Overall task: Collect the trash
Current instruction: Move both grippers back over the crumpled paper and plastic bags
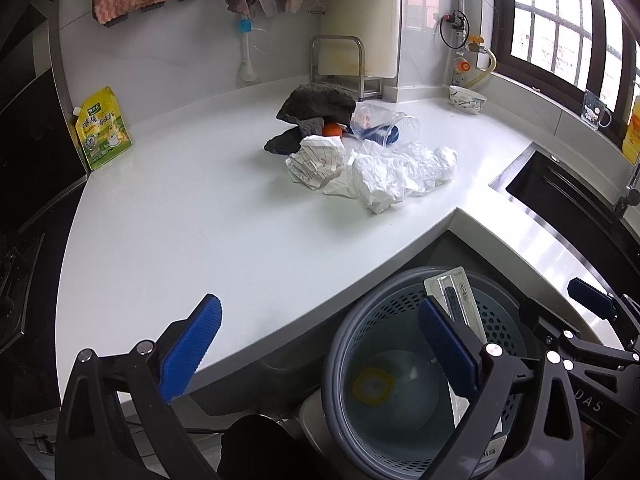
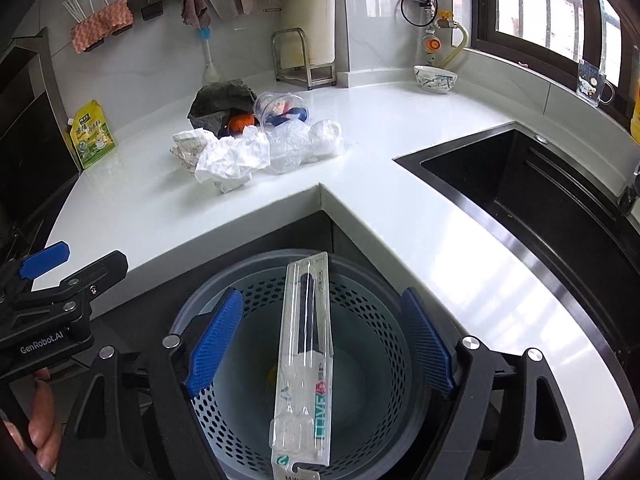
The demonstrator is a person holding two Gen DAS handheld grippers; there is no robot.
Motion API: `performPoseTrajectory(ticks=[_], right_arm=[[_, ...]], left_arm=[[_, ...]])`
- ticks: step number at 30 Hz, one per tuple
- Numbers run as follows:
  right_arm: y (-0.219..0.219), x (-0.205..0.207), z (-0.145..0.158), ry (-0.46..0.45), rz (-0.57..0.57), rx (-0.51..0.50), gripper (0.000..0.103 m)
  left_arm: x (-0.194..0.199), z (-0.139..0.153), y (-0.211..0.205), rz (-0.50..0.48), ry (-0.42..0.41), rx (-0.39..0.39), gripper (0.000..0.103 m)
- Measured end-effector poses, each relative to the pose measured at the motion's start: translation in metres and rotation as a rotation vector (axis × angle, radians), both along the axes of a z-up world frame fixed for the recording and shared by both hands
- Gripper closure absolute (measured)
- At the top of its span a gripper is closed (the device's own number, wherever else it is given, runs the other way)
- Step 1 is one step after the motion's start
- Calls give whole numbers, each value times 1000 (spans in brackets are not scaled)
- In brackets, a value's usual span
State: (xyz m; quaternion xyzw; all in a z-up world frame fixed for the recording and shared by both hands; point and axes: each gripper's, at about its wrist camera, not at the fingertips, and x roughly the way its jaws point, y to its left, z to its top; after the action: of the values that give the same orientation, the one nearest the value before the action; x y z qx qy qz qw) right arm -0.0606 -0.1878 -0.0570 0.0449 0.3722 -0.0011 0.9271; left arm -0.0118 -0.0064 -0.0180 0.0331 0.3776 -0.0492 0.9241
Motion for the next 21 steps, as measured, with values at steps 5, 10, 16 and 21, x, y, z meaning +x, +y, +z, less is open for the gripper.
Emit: performPoseTrajectory(ticks=[5, 10, 16, 21], right_arm=[[-2, 19, 6, -20, -6, 3, 25], [-6, 38, 12, -36, -17, 6, 25], [-10, 59, 20, -62, -20, -2, 25], [-3, 80, 21, -45, 15, -47, 22]], left_arm=[[14, 11, 6, 27, -27, -15, 6], [32, 17, 7, 39, -42, -4, 6], [54, 24, 15, 65, -59, -15, 6], [73, 22, 20, 84, -52, -26, 6]])
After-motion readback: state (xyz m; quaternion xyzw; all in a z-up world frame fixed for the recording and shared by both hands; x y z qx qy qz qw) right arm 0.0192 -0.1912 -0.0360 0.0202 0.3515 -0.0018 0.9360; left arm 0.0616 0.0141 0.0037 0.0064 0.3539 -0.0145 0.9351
